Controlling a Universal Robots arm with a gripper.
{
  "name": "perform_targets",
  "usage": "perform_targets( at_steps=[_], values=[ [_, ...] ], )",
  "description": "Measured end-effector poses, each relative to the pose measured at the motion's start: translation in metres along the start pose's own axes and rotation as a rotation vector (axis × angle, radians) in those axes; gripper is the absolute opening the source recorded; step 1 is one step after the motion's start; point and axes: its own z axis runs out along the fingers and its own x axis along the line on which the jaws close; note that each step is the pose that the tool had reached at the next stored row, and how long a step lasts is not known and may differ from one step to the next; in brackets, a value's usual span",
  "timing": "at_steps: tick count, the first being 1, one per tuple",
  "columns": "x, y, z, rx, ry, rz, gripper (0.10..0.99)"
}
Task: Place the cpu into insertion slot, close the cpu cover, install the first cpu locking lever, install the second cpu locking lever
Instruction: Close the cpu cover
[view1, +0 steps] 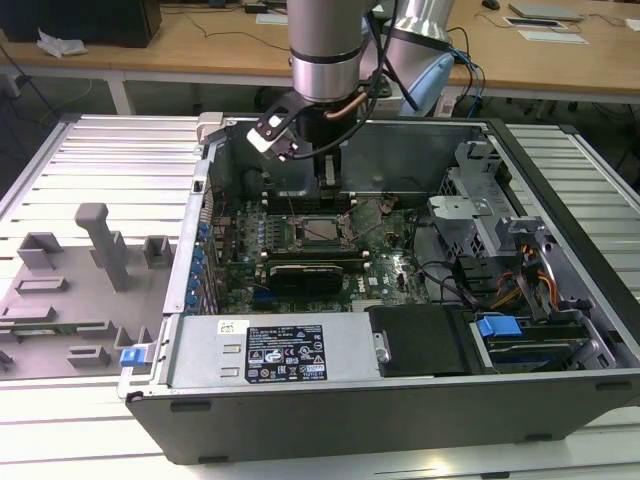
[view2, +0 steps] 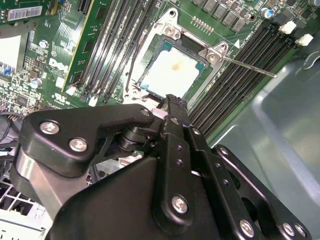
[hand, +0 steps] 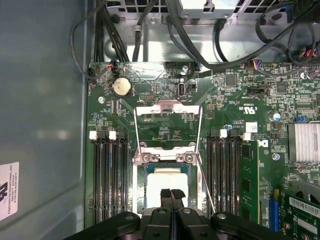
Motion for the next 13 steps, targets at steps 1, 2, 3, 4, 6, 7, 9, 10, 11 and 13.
perform_targets(
  at_steps=[1, 2, 3, 4, 6, 7, 9, 10, 11, 13],
  values=[
    [0.0, 0.0002, -0.0014, 0.001, 0.0001, 0.0, 0.106],
    [0.0, 0.0005, -0.0032, 0.001, 0.0, 0.0, 0.106],
    [0.0, 0.0011, -0.0074, 0.002, 0.0001, 0.0, 0.106],
    [0.0, 0.002, -0.0074, 0.004, 0.0005, 0.0, 0.106],
    [-0.0001, 0.0065, -0.0071, 0.048, 0.0003, 0.001, 0.106],
    [-0.0002, 0.0083, -0.007, 0.051, 0.0003, 0.001, 0.106],
    [-0.0002, 0.0115, -0.0067, 0.052, 0.0004, 0.001, 0.106],
    [-0.0002, 0.0138, -0.0064, 0.053, 0.0005, 0.001, 0.106],
    [-0.0002, 0.02, -0.0058, 0.055, 0.0004, 0.001, 0.106],
    [-0.0002, 0.0291, -0.005, 0.06, 0.0004, 0.001, 0.106]
  ],
)
